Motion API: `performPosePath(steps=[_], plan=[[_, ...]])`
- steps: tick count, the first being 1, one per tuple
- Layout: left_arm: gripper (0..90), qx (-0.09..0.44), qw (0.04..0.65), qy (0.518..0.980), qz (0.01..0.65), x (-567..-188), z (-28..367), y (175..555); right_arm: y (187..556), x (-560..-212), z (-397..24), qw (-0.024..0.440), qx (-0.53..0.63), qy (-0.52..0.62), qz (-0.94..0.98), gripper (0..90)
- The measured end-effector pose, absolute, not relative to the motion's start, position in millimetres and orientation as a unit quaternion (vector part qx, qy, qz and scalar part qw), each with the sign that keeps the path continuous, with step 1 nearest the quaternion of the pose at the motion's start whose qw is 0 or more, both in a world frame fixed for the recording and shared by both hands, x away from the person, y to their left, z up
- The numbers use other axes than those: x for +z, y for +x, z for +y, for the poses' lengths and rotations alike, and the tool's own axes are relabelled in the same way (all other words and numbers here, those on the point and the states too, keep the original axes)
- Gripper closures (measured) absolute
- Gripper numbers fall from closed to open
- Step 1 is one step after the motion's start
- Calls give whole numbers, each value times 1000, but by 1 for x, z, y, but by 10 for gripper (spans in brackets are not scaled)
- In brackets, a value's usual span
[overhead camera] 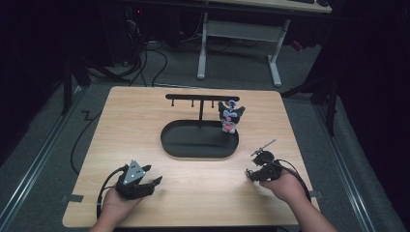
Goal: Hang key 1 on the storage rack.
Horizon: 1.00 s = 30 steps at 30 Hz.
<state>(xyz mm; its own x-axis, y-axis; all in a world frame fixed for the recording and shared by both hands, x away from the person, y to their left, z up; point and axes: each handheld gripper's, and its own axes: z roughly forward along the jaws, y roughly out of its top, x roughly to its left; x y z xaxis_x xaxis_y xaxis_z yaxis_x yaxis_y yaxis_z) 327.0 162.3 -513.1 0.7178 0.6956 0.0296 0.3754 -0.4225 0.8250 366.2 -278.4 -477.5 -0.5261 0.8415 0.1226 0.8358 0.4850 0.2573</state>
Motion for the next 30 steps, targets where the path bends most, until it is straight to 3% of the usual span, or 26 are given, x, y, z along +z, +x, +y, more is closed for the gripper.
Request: performPosePath(steps=[10, 30], plan=[[405, 186, 425, 824, 327, -514, 162, 328, 367, -476, -293, 16, 149, 493, 857, 846], [404, 187, 427, 823, 325, -514, 163, 327, 375, -486, -279, 23, 99, 476, 874, 843]])
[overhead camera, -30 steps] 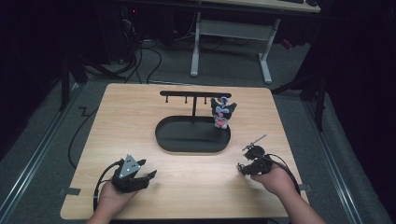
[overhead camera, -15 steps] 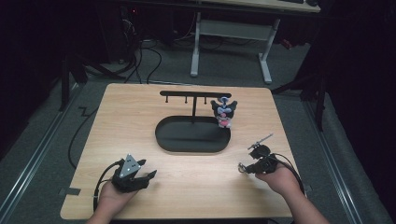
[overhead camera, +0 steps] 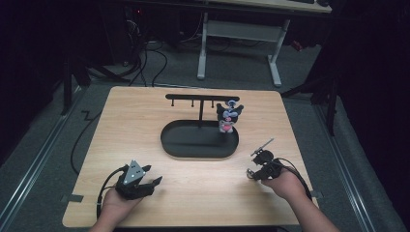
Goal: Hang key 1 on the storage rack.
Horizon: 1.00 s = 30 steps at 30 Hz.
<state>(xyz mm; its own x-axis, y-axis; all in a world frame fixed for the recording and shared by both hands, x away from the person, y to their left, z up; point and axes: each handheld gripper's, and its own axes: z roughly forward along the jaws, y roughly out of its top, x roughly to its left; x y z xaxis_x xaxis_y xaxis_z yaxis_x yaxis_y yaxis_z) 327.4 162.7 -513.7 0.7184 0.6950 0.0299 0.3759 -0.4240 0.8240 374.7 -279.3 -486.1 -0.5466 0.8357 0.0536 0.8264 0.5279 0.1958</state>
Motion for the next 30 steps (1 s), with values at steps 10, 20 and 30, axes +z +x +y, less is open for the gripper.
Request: performPosePath(steps=[10, 20, 30], plan=[[405, 189, 429, 821, 326, -513, 164, 329, 371, -479, -276, 26, 106, 470, 876, 850], [405, 189, 439, 814, 330, -513, 171, 328, 368, -451, -270, 39, 150, 453, 878, 850], [404, 197, 437, 817, 321, -512, 166, 324, 372, -435, -264, 48, 155, 434, 886, 850]])
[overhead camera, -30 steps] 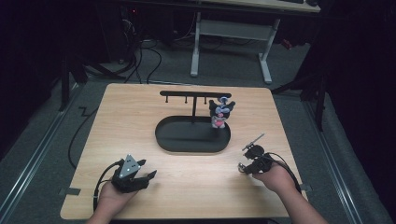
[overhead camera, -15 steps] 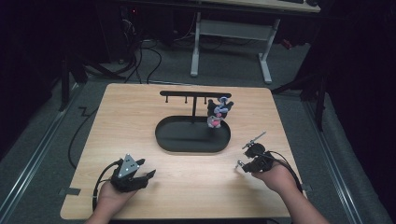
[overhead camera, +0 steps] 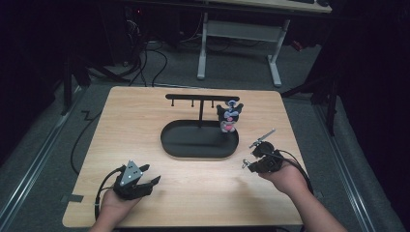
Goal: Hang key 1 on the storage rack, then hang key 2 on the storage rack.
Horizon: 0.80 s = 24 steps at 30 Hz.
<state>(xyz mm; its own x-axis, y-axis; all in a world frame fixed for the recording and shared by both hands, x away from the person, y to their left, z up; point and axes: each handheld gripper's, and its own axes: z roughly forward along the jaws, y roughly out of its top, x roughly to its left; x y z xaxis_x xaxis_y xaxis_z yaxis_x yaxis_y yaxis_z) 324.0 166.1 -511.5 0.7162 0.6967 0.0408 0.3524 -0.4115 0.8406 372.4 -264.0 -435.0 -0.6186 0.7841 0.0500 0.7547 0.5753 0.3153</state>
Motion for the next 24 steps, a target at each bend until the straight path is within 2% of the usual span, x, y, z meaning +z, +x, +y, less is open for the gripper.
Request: performPosePath(steps=[24], plan=[[403, 193, 441, 821, 308, -514, 158, 325, 382, -409, -260, 64, 183, 437, 878, 850]])
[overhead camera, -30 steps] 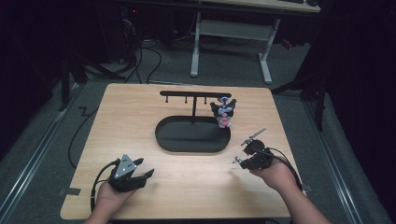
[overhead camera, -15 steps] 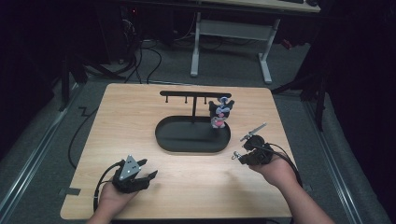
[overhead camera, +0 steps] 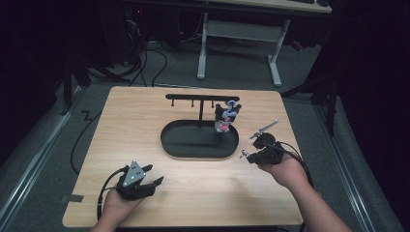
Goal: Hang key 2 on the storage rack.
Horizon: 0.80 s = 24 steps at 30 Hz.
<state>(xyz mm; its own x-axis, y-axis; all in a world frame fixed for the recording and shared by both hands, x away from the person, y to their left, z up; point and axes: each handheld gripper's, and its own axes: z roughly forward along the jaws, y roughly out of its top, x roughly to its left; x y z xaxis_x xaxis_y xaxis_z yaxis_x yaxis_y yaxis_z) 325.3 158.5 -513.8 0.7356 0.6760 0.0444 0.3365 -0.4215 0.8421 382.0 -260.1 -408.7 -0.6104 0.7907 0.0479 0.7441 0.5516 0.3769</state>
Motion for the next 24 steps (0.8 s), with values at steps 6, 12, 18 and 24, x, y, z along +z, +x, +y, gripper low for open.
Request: performPosePath(steps=[6, 12, 18, 24], plan=[[403, 187, 438, 824, 307, -516, 157, 328, 389, -402, -256, 63, 191, 434, 878, 850], [402, 188, 443, 821, 307, -514, 160, 327, 396, -395, -248, 58, 191, 434, 878, 850], [402, 190, 446, 819, 308, -513, 161, 326, 405, -388, -233, 58, 191, 421, 885, 850], [403, 191, 449, 815, 312, -513, 163, 327, 416, -379, -218, 62, 195, 410, 889, 851]])
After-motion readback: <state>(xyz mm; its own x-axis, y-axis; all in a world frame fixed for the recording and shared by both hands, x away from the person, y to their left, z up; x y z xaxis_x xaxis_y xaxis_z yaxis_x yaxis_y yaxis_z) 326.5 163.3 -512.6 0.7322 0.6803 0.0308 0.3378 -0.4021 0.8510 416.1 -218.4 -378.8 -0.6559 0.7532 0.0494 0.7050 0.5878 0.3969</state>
